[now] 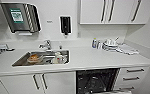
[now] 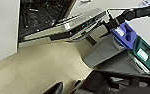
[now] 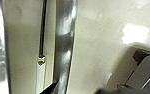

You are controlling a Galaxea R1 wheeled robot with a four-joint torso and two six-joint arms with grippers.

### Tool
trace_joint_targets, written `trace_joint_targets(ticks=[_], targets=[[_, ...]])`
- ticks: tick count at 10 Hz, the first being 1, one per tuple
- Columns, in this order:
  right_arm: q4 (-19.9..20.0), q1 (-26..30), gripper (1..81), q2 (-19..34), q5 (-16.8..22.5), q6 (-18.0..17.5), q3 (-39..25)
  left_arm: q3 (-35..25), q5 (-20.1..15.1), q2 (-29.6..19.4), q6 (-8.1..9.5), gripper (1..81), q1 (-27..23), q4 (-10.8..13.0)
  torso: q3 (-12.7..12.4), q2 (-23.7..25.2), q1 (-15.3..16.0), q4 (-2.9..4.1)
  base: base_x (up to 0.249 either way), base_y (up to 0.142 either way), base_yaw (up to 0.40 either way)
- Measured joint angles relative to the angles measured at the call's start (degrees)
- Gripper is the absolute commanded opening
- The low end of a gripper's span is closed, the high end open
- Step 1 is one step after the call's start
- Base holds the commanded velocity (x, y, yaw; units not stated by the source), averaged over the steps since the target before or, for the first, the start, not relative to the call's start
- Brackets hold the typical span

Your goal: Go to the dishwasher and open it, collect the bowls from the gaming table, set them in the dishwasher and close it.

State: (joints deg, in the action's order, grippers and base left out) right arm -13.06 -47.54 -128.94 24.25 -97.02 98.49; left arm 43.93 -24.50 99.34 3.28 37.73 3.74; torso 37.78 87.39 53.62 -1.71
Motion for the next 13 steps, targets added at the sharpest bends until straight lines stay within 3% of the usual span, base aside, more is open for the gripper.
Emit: trace_joint_targets(ticks=[3,6,8,10,13], targets=[[0.4,-7.4,81.1,-2.5,0.6,0.1,3.8,0.0,-0.1,0.6,0.02,81.1,0.2,0.0,0.0,0.0,0.0,0.00,-0.068,0.000,0.000],[0.4,-7.5,81.1,-3.4,-2.2,0.2,4.4,-0.2,-1.2,0.8,0.05,81.1,0.5,0.0,0.0,0.1,0.0,0.00,0.000,0.000,0.000],[-0.3,-7.5,81.1,-2.2,-3.4,3.7,3.3,1.6,-1.0,1.3,0.22,81.1,1.9,0.0,0.0,0.1,0.0,0.00,0.000,0.000,0.000],[-4.0,-7.5,81.1,-0.3,-4.9,13.7,1.1,7.1,-0.8,1.4,0.49,81.1,5.1,0.0,0.0,0.1,0.0,0.00,0.000,0.000,0.000],[-7.9,-8.7,81.1,2.4,-6.4,33.5,-6.0,17.5,2.1,2.7,1.04,81.1,12.1,-0.3,0.0,0.1,0.0,0.00,0.000,0.000,0.000]])
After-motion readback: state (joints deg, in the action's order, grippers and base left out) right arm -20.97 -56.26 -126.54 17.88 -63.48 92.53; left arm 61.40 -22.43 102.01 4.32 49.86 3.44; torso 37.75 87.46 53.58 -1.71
